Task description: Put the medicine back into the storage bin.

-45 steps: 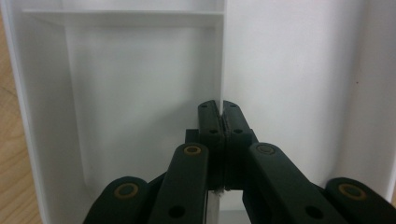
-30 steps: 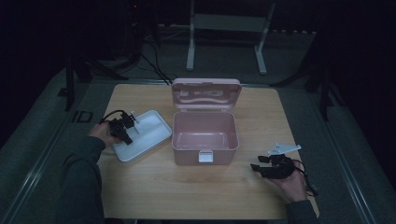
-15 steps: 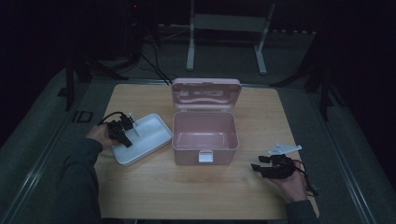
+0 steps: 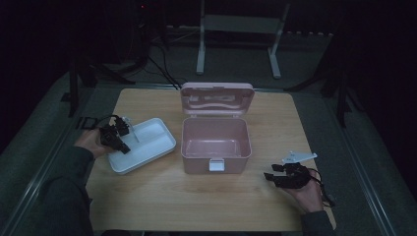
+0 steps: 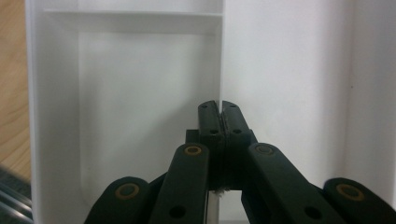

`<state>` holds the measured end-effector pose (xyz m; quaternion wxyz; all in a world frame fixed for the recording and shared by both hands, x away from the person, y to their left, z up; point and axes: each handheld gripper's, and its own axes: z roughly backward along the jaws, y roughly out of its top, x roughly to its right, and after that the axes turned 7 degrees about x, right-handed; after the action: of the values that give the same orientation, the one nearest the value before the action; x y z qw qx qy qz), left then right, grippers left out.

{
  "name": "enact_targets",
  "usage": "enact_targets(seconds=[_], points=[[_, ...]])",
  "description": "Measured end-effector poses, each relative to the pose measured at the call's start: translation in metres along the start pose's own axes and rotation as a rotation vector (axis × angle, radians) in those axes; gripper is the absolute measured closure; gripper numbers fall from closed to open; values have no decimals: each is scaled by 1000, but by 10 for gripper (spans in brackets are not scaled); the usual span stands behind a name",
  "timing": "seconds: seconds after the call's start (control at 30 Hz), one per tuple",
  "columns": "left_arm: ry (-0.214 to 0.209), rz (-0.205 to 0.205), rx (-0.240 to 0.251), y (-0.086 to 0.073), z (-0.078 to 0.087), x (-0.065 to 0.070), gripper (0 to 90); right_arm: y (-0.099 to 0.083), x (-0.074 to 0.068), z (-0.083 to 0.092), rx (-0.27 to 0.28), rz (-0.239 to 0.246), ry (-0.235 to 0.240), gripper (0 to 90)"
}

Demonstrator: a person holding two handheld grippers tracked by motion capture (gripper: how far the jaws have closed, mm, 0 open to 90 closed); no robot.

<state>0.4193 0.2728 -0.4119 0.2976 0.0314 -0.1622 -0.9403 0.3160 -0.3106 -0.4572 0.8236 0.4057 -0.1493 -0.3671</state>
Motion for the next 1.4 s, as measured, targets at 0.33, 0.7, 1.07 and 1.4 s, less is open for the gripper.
enact_targets(seconds=[0.33,0.7,1.07,1.4], points=[[21,-37,80,-9,43,12,894,0,0,0,0,-2,-1,481],[11,-150,154,8,82,41,894,0,0,-2,-1,-1,0,481],[-38,-258,115,43,74,62,893,0,1,0,4,-4,-2,481],[-50,-292,37,62,58,69,891,-1,1,-1,4,-5,-1,481]])
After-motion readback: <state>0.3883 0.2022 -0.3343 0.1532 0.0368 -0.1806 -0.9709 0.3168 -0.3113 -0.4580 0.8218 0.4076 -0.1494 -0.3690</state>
